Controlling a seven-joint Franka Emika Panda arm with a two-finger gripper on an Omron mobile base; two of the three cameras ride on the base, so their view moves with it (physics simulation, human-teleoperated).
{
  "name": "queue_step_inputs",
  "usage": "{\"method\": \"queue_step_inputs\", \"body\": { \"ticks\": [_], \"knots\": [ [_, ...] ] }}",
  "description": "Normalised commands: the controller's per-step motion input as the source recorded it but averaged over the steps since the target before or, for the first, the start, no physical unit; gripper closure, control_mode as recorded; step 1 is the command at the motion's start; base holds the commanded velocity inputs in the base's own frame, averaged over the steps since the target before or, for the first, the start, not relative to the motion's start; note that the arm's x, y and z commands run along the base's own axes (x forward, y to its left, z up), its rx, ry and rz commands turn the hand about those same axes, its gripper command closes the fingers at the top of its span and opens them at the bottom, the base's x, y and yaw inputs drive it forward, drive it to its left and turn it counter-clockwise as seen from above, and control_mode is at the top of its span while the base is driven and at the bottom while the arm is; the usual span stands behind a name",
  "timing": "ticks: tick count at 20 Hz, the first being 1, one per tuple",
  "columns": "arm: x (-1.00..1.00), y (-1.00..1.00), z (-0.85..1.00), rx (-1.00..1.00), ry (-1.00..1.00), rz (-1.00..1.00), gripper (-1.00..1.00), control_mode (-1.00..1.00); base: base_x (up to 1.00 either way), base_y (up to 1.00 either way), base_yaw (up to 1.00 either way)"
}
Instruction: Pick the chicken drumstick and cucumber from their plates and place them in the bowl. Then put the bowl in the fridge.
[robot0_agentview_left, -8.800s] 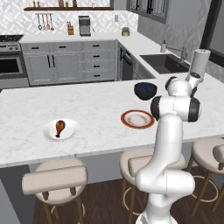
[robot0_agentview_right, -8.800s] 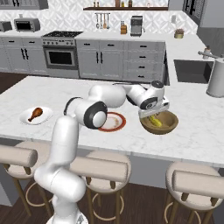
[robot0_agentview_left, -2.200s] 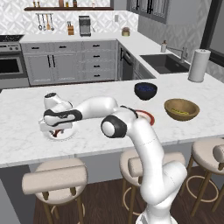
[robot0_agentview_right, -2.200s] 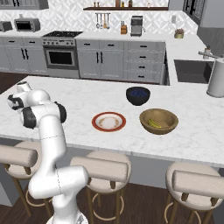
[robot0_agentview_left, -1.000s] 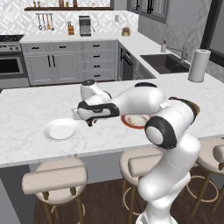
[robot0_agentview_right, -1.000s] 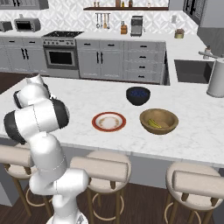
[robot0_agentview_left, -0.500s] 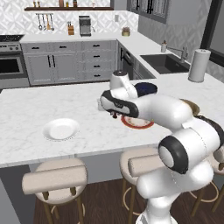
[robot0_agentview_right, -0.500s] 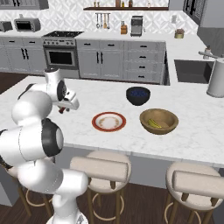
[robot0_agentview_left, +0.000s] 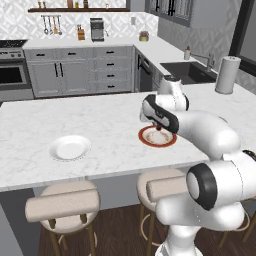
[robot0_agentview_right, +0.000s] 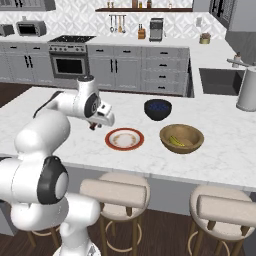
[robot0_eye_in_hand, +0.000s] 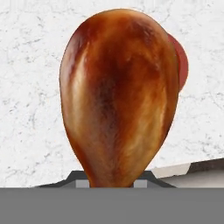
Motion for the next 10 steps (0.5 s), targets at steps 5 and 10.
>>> {"method": "queue_step_inputs", "body": {
  "ticks": [5, 10],
  "knots": [
    [-0.08, -1.0, 0.17, 0.02, -0.02, 0.0, 1.0, -1.0, 0.0, 0.0, 0.0],
    [-0.01, -1.0, 0.19, 0.0, 0.0, 0.0, 1.0, -1.0, 0.0, 0.0, 0.0]
  ]
}}
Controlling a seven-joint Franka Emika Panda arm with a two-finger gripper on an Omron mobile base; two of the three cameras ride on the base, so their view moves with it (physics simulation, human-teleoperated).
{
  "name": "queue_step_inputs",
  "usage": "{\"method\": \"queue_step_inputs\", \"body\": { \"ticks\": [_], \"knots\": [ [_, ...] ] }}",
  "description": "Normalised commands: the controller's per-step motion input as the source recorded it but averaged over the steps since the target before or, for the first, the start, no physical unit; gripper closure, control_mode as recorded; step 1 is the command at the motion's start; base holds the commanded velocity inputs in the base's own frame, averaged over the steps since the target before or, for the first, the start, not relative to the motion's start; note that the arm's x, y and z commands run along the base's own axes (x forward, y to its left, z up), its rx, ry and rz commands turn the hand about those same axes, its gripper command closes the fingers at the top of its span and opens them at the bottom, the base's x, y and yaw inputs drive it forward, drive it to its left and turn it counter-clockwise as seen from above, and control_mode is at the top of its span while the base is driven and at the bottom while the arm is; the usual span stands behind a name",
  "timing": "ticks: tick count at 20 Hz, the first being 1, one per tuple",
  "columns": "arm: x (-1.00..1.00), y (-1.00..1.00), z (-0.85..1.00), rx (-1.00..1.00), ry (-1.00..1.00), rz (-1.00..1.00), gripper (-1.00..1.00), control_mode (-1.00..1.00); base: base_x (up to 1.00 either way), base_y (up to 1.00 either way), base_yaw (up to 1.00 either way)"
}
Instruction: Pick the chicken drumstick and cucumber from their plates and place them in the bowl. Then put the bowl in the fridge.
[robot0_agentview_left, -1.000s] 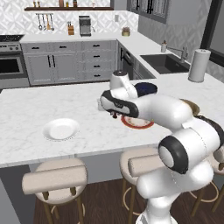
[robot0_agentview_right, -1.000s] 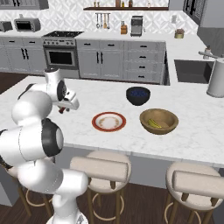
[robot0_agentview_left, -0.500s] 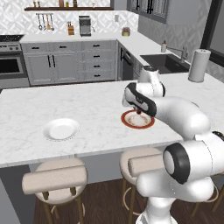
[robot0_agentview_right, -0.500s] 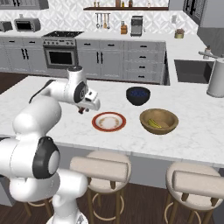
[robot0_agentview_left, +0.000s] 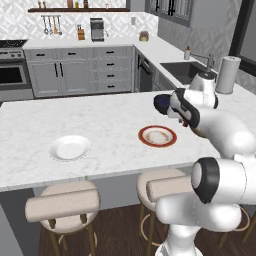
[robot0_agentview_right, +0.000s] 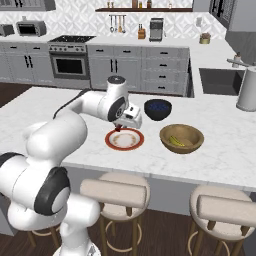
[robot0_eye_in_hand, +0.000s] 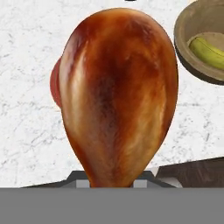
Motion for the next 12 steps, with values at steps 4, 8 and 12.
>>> {"method": "queue_step_inputs", "body": {
  "ticks": [4, 8, 12],
  "knots": [
    [-0.02, -1.0, 0.09, -0.04, 0.0, 0.0, 1.0, -1.0, 0.0, 0.0, 0.0],
    [0.0, -1.0, 0.0, -0.07, 0.0, 0.0, 1.0, -1.0, 0.0, 0.0, 0.0],
    [0.07, -1.0, 0.0, -0.1, 0.0, 0.01, 1.0, -1.0, 0.0, 0.0, 0.0]
  ]
}}
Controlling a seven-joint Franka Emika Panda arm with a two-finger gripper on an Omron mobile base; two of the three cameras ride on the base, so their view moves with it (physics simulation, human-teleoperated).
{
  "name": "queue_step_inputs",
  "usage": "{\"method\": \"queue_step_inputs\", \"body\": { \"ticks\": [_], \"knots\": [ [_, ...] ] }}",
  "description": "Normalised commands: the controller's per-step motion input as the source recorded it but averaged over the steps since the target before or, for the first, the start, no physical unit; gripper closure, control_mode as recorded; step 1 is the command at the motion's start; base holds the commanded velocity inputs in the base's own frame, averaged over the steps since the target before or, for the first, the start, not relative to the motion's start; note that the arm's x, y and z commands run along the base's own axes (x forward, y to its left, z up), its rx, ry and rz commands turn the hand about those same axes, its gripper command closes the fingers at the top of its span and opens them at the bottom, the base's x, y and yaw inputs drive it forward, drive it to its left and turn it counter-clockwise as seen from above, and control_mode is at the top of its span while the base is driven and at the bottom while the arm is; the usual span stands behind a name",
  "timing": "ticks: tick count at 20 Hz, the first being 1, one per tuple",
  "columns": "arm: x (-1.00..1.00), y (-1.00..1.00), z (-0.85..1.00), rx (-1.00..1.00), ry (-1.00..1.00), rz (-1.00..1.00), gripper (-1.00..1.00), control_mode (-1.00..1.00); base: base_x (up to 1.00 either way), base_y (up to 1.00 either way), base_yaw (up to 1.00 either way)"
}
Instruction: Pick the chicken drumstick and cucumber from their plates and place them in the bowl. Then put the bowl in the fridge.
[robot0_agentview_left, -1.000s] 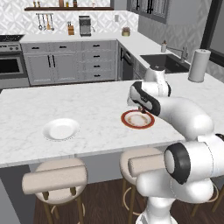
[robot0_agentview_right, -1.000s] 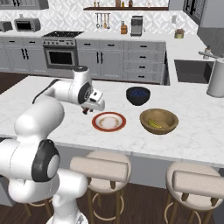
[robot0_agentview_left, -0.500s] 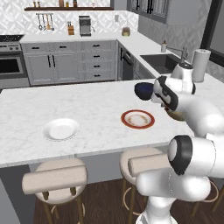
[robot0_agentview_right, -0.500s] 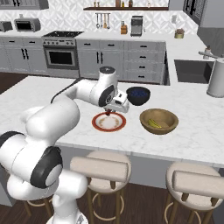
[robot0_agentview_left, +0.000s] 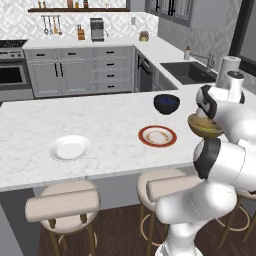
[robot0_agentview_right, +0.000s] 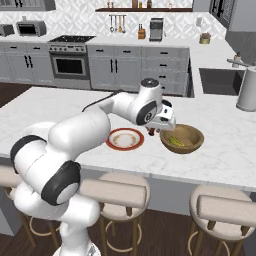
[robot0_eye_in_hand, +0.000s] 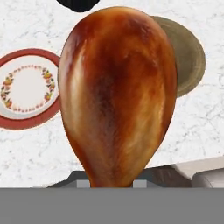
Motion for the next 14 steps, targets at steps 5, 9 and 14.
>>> {"method": "queue_step_inputs", "body": {
  "ticks": [5, 9, 14],
  "knots": [
    [0.3, -0.97, -0.01, -0.02, 0.0, 0.16, 1.0, -1.0, 0.0, 0.0, 0.0],
    [0.65, -0.62, -0.25, 0.0, 0.03, 0.21, 1.0, -1.0, 0.0, 0.0, 0.0],
    [0.73, -0.14, -0.42, 0.0, 0.14, 0.06, 1.0, -1.0, 0.0, 0.0, 0.0]
  ]
}}
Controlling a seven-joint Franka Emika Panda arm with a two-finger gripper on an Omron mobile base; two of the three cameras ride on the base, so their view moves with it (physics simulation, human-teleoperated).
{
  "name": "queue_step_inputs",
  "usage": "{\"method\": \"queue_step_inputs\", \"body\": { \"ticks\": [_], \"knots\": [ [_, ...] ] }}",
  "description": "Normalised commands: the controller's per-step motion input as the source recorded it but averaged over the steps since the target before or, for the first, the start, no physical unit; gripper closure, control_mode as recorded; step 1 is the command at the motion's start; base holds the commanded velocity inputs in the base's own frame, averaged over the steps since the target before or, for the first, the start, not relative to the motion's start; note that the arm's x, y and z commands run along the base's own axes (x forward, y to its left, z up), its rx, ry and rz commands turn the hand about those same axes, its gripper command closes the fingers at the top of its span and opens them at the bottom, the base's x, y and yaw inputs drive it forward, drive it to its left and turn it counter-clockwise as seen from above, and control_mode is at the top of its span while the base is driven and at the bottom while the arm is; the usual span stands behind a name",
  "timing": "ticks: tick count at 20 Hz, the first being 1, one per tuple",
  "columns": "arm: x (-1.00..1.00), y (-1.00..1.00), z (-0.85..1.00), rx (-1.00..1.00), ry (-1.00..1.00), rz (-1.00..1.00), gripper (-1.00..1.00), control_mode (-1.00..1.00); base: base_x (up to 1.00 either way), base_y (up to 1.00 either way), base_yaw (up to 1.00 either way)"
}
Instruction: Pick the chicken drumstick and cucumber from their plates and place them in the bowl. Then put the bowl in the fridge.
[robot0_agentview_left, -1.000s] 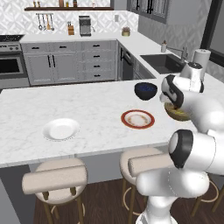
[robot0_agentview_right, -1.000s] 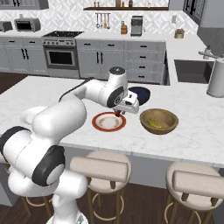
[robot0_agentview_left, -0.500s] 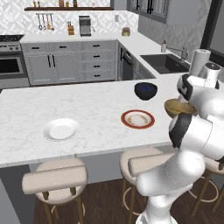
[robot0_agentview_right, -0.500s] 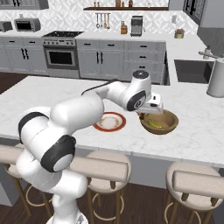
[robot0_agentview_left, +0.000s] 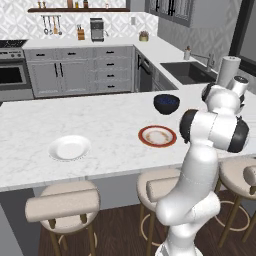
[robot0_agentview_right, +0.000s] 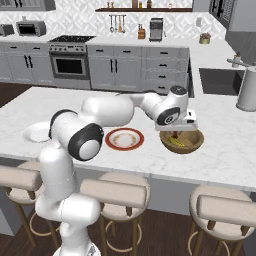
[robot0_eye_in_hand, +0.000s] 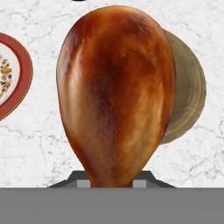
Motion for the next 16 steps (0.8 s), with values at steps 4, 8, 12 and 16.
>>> {"method": "queue_step_inputs", "body": {
  "ticks": [4, 8, 12, 16],
  "knots": [
    [0.5, -0.15, -0.19, 0.0, 0.12, 0.01, 1.0, -1.0, 0.0, 0.0, 0.0],
    [0.21, -0.22, -0.24, 0.0, 0.0, 0.05, 1.0, -1.0, 0.0, 0.0, 0.0],
    [0.02, -0.02, -0.47, 0.0, 0.0, 0.08, 1.0, -1.0, 0.0, 0.0, 0.0],
    [0.06, 0.0, -0.47, 0.0, 0.01, 0.05, 1.0, -1.0, 0.0, 0.0, 0.0]
  ]
}}
